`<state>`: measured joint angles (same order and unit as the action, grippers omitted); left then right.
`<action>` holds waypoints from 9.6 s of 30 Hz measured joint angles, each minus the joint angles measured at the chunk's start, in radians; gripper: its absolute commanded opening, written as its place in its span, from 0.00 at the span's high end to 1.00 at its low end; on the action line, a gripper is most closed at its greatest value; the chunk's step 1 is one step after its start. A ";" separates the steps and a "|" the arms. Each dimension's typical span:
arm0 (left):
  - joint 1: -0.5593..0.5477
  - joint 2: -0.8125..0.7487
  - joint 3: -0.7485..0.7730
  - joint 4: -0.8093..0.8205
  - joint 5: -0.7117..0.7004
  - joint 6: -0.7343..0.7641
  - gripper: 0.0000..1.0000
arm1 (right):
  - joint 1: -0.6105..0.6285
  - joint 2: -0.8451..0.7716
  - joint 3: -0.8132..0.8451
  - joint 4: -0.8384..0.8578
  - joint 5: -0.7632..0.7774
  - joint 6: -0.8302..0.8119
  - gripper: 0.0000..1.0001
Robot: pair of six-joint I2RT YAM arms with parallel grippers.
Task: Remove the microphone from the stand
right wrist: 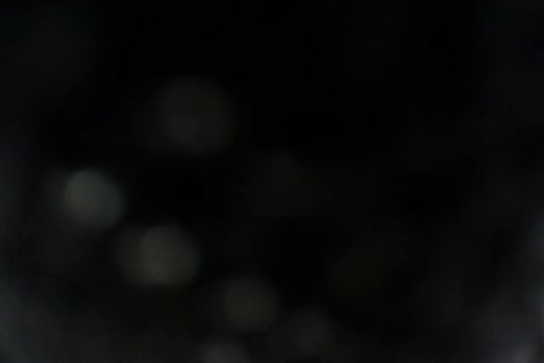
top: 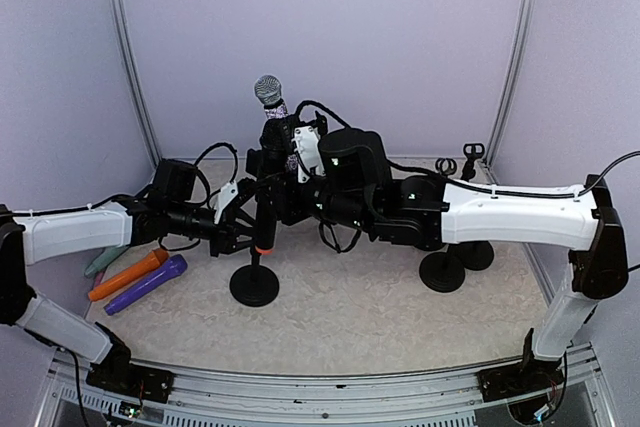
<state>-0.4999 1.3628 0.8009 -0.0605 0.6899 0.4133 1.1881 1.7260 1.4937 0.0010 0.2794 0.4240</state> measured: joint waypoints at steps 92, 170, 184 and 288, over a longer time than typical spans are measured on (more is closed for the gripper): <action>-0.117 0.079 0.678 -0.665 0.145 0.213 0.01 | -0.207 -0.306 -0.096 -0.154 -0.564 -0.504 0.43; -0.138 0.435 1.165 -1.107 0.157 0.591 0.85 | -0.212 -0.268 0.166 -0.241 -0.687 -0.467 0.75; -0.143 0.422 1.136 -1.032 0.114 0.525 0.01 | -0.212 -0.489 0.005 0.021 -0.593 -0.422 0.82; 0.323 0.032 0.340 -0.591 -0.422 0.200 0.01 | -0.018 0.017 -0.696 0.603 0.102 -0.272 0.37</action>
<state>-0.1772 1.3945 1.1412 -0.6518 0.2680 0.6136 1.1702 1.7428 0.7975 0.6044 0.3813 0.1524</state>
